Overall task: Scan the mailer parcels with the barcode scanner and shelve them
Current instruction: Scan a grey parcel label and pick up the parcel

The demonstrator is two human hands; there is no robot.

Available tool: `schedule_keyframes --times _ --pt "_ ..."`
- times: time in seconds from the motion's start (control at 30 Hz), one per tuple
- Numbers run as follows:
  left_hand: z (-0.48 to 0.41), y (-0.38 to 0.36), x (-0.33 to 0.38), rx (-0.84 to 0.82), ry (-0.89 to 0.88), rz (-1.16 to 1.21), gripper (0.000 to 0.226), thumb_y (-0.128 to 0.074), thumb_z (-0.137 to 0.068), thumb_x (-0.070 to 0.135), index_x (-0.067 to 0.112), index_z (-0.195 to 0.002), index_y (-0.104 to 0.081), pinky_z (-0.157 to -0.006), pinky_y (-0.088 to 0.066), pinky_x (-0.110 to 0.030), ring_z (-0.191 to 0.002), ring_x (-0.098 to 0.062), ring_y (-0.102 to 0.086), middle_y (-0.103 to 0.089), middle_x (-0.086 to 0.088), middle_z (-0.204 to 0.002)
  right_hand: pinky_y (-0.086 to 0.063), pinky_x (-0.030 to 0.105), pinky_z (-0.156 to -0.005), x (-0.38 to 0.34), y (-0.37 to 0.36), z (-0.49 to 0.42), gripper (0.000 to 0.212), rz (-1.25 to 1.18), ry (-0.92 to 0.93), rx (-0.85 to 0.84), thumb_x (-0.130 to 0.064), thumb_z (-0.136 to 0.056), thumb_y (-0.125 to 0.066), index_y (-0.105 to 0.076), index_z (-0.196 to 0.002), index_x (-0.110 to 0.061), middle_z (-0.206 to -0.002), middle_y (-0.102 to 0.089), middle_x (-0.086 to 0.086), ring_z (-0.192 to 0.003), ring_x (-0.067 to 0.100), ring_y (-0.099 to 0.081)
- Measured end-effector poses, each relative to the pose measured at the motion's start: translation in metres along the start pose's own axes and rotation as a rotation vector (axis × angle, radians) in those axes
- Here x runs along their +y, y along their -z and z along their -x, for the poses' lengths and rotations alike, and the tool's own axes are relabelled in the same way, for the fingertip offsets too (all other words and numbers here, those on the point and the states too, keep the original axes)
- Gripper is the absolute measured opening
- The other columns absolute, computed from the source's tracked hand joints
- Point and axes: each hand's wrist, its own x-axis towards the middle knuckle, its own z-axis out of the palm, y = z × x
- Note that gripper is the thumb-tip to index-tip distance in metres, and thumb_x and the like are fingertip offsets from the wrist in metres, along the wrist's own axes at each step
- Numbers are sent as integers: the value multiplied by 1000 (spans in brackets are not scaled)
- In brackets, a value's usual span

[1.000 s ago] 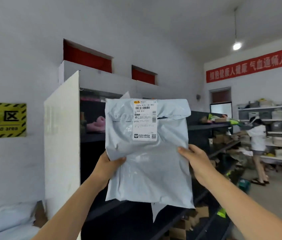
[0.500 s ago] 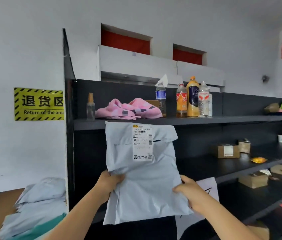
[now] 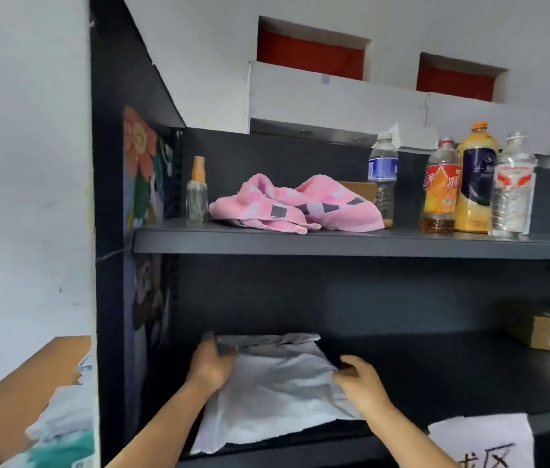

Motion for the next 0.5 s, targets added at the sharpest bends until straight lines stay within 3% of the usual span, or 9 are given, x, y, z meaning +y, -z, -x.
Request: schedule_keyframes --times 0.07,0.17,0.3,0.4,0.5 --pt "5 2 -7 2 -45 -80 12 -49 -94 8 11 -101 -58 -80 -39 -23 -101 -28 -57 -58 -13 -106 -46 31 -94 5 1 3 38 109 78 35 -10 -92 -60 -57 -129 -7 -126 -62 13 -115 26 -59" --pt "24 7 -15 7 -120 -140 17 -46 -90 -5 1 -99 -59 -78 -41 -24 -97 -33 -60 -59 -17 -94 -50 39 -90 5 7 19 25 146 161 39 -3 -91 -53 -67 -112 -3 -104 -69 13 -105 31 -64" --pt "88 22 2 -88 -171 -211 19 -46 -90 1 11 -102 -56 -64 -42 -23 -83 -23 -57 -55 -4 -88 -49 28 -80 -11 24 59 24 101 275 -111 -3 -88 -55 -67 -108 -10 -97 -69 6 -98 24 -67" --pt "154 38 13 -35 -204 -259 25 -39 -89 -1 17 -94 -55 -55 -41 -20 -63 -14 -51 -56 1 -77 -51 25 -72 -23 41 106 22 85 373 -213 -1 -91 -50 -65 -105 -7 -92 -69 8 -77 18 -66" --pt "226 60 16 49 -173 -274 29 -37 -87 -3 18 -87 -57 -55 -40 -25 -60 -20 -50 -59 -7 -77 -55 27 -68 -36 51 160 19 54 456 -301 -3 -91 -50 -66 -98 -10 -79 -68 3 -64 14 -64"
